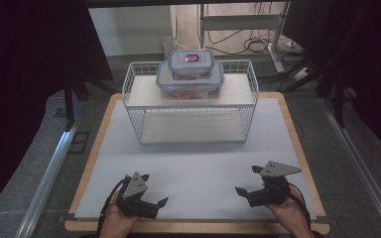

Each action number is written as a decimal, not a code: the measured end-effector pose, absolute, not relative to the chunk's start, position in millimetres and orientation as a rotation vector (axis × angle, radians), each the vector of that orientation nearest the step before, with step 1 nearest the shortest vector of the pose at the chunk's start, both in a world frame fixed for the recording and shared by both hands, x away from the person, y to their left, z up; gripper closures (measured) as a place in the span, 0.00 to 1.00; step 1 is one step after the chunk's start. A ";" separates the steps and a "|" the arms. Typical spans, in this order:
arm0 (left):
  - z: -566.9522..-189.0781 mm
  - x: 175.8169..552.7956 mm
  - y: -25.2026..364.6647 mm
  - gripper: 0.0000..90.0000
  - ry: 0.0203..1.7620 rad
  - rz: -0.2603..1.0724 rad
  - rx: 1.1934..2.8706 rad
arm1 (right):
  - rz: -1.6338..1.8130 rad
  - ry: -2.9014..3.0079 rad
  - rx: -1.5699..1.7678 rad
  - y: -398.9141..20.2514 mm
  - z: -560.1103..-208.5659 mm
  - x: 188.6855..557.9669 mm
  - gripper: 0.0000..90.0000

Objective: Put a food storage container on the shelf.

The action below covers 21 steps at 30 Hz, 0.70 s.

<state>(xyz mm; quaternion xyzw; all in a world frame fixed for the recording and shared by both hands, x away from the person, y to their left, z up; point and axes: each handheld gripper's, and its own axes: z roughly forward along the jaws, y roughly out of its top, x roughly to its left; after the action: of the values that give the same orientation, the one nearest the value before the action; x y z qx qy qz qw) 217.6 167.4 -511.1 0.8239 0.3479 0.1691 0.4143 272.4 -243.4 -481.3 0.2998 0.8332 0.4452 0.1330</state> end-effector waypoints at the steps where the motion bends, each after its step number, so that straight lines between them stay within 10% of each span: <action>1: -512.4 216.7 167.5 0.04 0.879 0.421 2.071 | 1.286 2.419 0.871 -243.7 -483.1 271.8 0.05; 21: -530.7 218.0 170.6 0.02 0.958 0.401 2.175 | 1.096 2.510 0.874 -242.8 -508.5 265.5 0.02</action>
<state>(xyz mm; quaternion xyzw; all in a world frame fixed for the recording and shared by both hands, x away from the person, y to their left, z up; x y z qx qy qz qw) 218.0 170.6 -530.7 0.8428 0.3712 0.1554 0.3575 265.5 -242.8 -508.5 0.3013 0.8653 0.3779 0.1330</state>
